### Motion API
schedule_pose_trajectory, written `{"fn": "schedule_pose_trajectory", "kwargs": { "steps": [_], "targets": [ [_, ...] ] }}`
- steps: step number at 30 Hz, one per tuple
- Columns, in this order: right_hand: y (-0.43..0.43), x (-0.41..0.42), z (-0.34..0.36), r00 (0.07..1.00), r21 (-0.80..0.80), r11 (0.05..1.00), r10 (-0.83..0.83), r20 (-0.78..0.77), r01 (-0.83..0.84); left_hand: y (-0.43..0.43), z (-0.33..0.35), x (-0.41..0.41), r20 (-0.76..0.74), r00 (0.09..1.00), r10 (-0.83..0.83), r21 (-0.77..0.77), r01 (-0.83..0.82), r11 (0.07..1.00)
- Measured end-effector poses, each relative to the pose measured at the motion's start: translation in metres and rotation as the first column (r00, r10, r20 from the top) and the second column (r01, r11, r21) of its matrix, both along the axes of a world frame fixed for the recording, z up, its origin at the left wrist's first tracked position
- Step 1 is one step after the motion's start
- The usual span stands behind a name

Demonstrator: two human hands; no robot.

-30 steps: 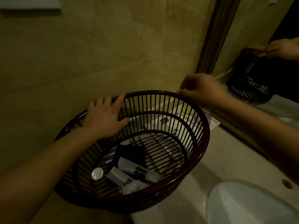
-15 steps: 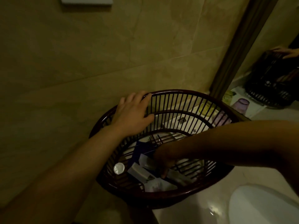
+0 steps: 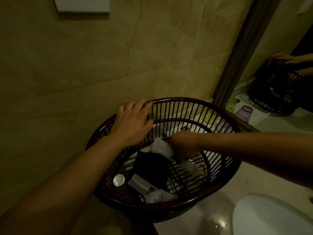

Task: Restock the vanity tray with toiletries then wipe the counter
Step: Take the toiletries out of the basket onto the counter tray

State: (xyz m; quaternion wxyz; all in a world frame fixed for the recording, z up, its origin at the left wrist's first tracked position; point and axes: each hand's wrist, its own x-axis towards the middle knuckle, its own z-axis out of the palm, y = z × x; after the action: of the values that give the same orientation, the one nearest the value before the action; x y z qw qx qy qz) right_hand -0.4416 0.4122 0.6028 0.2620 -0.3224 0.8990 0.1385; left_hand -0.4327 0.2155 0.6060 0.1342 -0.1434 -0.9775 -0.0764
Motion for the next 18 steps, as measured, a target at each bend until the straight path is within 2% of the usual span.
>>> {"fn": "schedule_pose_trajectory", "kwargs": {
  "steps": [2, 4, 6, 8, 10, 12, 13, 15, 18],
  "targets": [
    [0.027, 0.000, 0.028, 0.988, -0.201, 0.968, -0.153, 0.012, 0.152, 0.001, 0.000, -0.001, -0.004, 1.000, 0.006, 0.000, -0.006, 1.000],
    [0.053, 0.003, 0.055, 0.941, -0.420, 0.845, -0.325, 0.090, 0.332, 0.001, -0.001, -0.001, -0.005, 1.000, 0.010, -0.009, -0.010, 1.000],
    [0.078, 0.006, 0.080, 0.881, -0.637, 0.632, -0.440, 0.175, 0.442, 0.000, -0.002, -0.001, 0.003, 1.000, 0.015, -0.034, -0.015, 0.999],
    [0.102, 0.008, 0.105, 0.820, -0.808, 0.348, -0.507, 0.265, 0.476, 0.000, -0.004, -0.001, 0.010, 0.999, 0.032, -0.065, -0.031, 0.997],
    [0.127, 0.008, 0.127, 0.792, -0.926, 0.058, -0.540, 0.285, 0.373, 0.000, -0.004, -0.001, 0.011, 0.999, 0.044, -0.083, -0.043, 0.996],
    [0.152, 0.003, 0.142, 0.759, -0.964, -0.148, -0.595, 0.264, 0.220, -0.001, -0.004, 0.000, 0.004, 0.999, 0.042, -0.097, -0.042, 0.994],
    [0.164, -0.002, 0.145, 0.737, -0.965, -0.201, -0.624, 0.259, 0.169, -0.001, -0.004, 0.000, 0.004, 0.999, 0.039, -0.105, -0.038, 0.994],
    [0.183, -0.017, 0.138, 0.687, -0.960, -0.221, -0.672, 0.276, 0.169, -0.001, -0.003, 0.001, 0.003, 0.999, 0.037, -0.110, -0.036, 0.993],
    [0.193, -0.045, 0.101, 0.601, -0.924, -0.109, -0.730, 0.325, 0.367, 0.001, -0.002, 0.002, -0.001, 0.999, 0.048, -0.100, -0.048, 0.994]
  ]
}}
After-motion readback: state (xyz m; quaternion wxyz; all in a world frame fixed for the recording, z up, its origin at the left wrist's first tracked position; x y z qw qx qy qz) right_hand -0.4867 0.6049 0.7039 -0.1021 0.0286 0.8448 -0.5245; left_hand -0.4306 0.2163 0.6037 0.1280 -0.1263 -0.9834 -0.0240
